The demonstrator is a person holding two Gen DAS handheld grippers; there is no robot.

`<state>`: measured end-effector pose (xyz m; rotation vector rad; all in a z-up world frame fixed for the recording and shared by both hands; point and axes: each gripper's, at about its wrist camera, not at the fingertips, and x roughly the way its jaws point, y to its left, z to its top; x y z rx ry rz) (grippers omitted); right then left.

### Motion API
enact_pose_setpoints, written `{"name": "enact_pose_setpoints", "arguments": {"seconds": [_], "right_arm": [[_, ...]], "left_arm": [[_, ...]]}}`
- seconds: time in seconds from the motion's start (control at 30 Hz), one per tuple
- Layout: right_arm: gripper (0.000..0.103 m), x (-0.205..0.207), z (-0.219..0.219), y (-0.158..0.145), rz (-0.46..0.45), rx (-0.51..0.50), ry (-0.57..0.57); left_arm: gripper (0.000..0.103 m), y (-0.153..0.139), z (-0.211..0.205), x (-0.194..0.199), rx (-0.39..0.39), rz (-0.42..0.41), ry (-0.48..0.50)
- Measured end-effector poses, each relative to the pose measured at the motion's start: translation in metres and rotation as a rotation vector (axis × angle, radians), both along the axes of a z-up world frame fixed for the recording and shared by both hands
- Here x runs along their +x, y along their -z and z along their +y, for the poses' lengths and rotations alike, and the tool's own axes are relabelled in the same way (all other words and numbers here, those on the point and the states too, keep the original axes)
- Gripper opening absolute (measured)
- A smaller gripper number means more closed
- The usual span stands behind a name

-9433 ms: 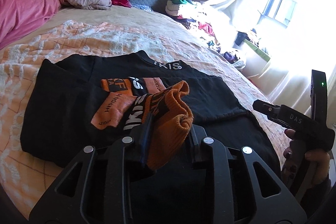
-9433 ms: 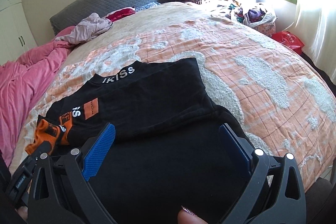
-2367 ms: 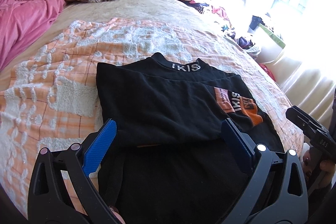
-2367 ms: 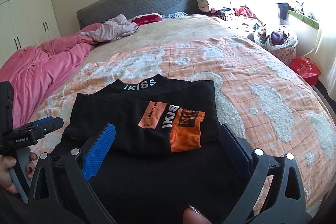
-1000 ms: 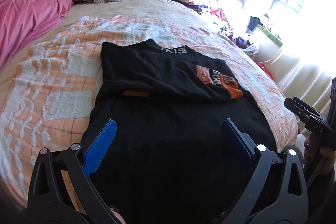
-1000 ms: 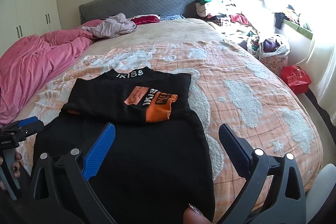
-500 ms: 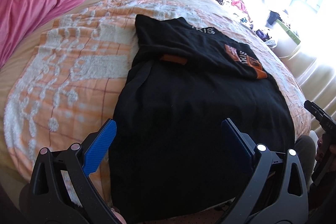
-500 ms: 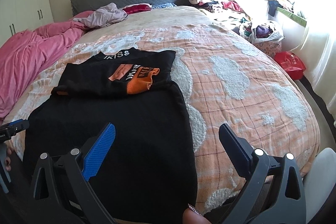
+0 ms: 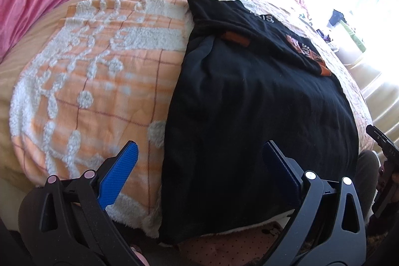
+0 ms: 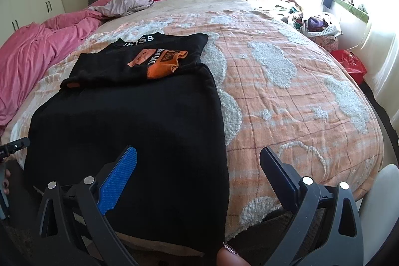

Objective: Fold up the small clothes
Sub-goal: 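Move both grippers to the hem of the black sweatshirt, then close both grippers on the sweatshirt hem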

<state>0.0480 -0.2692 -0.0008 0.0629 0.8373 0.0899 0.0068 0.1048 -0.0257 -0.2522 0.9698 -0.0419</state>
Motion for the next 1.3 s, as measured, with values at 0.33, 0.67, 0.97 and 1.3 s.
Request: {"name": "enact_pose_setpoints", "arguments": {"seconds": [0.33, 0.67, 0.97, 1.3], "right_arm": [[0.098, -0.008, -0.007, 0.008, 0.041, 0.004, -0.003], [0.098, -0.019, -0.003, 0.024, 0.127, -0.004, -0.059], [0.097, -0.023, -0.008, 0.037, 0.220, 0.049, -0.095], [0.076, -0.015, -0.006, 0.049, 0.260, 0.024, -0.175]], "left_arm": [[0.086, 0.010, 0.007, -0.025, -0.068, 0.020, 0.010], [0.048, 0.015, 0.008, -0.031, -0.121, 0.040, 0.038], [0.044, 0.027, 0.008, -0.032, -0.126, 0.080, 0.037], [0.044, 0.031, 0.007, -0.031, -0.113, 0.093, 0.056]]}}
